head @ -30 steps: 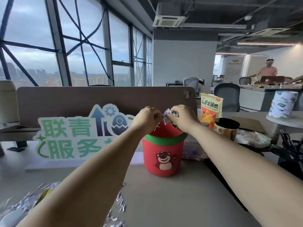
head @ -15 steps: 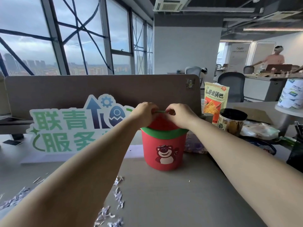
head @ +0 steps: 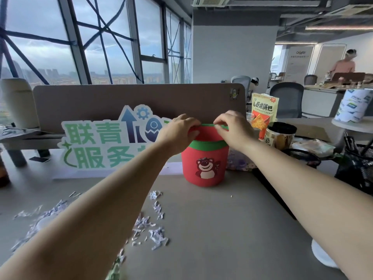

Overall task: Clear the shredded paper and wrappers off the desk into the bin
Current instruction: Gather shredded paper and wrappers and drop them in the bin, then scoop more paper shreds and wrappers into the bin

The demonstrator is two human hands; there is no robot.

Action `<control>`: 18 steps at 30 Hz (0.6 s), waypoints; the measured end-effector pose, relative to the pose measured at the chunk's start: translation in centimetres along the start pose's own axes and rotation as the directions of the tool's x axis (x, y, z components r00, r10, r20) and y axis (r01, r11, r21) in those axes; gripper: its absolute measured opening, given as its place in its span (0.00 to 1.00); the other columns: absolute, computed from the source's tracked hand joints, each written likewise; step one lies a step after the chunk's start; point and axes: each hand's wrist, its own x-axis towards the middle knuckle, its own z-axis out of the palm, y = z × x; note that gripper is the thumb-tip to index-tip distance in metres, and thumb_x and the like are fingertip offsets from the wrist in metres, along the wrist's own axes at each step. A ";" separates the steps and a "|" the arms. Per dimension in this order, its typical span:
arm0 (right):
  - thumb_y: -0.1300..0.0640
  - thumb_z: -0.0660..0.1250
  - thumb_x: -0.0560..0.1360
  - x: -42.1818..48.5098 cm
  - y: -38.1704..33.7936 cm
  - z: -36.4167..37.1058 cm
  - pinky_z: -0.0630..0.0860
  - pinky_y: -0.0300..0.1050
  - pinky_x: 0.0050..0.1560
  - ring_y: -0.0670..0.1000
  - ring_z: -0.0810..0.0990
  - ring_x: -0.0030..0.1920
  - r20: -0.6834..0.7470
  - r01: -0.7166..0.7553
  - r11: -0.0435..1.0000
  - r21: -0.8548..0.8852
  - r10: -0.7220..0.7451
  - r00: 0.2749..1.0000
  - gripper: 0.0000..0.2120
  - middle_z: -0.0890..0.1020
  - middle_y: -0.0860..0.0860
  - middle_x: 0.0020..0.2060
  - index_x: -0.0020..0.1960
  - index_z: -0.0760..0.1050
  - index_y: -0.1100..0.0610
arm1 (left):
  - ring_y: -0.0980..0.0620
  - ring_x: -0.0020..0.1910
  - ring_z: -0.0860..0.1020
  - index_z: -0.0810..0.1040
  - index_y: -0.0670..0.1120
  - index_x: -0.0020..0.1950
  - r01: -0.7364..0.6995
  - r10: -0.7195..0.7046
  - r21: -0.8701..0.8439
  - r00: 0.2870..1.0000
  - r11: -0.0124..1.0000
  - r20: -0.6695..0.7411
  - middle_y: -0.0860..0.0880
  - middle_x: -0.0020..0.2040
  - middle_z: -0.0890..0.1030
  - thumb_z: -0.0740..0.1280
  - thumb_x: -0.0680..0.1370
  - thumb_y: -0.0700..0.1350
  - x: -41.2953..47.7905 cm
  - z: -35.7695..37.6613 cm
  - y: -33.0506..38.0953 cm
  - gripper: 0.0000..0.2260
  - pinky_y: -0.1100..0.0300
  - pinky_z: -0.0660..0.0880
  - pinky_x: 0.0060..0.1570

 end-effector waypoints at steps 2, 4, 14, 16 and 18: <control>0.57 0.64 0.74 -1.7 -0.4 -0.4 0.74 0.50 0.53 0.54 0.75 0.54 -0.043 0.003 1.000 0.013 -0.003 0.999 0.07 0.79 0.53 0.50 0.49 0.78 0.56 | 0.49 0.55 0.77 0.75 0.52 0.62 -0.033 0.035 0.049 0.999 0.998 -0.041 0.50 0.61 0.76 0.63 0.77 0.50 -2.5 -0.3 0.6 0.14 0.51 0.78 0.50; 0.58 0.65 0.73 -3.9 -0.7 -0.5 0.75 0.52 0.53 0.56 0.77 0.52 -0.047 0.001 0.999 0.055 0.002 0.999 0.06 0.79 0.54 0.47 0.48 0.78 0.56 | 0.49 0.57 0.76 0.75 0.52 0.63 -0.010 0.012 0.042 0.999 0.999 -0.046 0.51 0.62 0.75 0.63 0.77 0.51 -5.2 -0.2 0.9 0.14 0.50 0.77 0.52; 0.48 0.66 0.73 -17.1 1.4 5.6 0.69 0.50 0.65 0.56 0.70 0.66 0.371 -0.304 0.947 -0.099 0.319 0.872 0.24 0.72 0.55 0.65 0.65 0.69 0.55 | 0.42 0.73 0.61 0.59 0.51 0.74 0.320 -0.377 0.213 0.859 0.923 0.347 0.47 0.76 0.58 0.57 0.76 0.63 -18.3 5.6 -1.2 0.29 0.46 0.63 0.69; 0.44 0.64 0.74 -18.2 1.8 6.8 0.61 0.50 0.72 0.57 0.62 0.72 0.445 -0.320 0.934 -0.160 0.357 0.821 0.32 0.64 0.57 0.72 0.72 0.60 0.58 | 0.43 0.75 0.56 0.54 0.52 0.75 0.401 -0.465 0.240 0.801 0.884 0.377 0.47 0.78 0.51 0.55 0.77 0.64 -19.5 6.3 -1.8 0.31 0.47 0.57 0.71; 0.40 0.59 0.75 -18.4 2.0 7.6 0.52 0.49 0.76 0.55 0.54 0.76 0.491 -0.313 0.922 -0.229 0.387 0.781 0.38 0.55 0.57 0.76 0.75 0.52 0.60 | 0.45 0.77 0.50 0.50 0.53 0.76 0.443 -0.507 0.247 0.769 0.862 0.391 0.46 0.78 0.46 0.52 0.77 0.65 -20.0 7.0 -2.6 0.31 0.47 0.51 0.74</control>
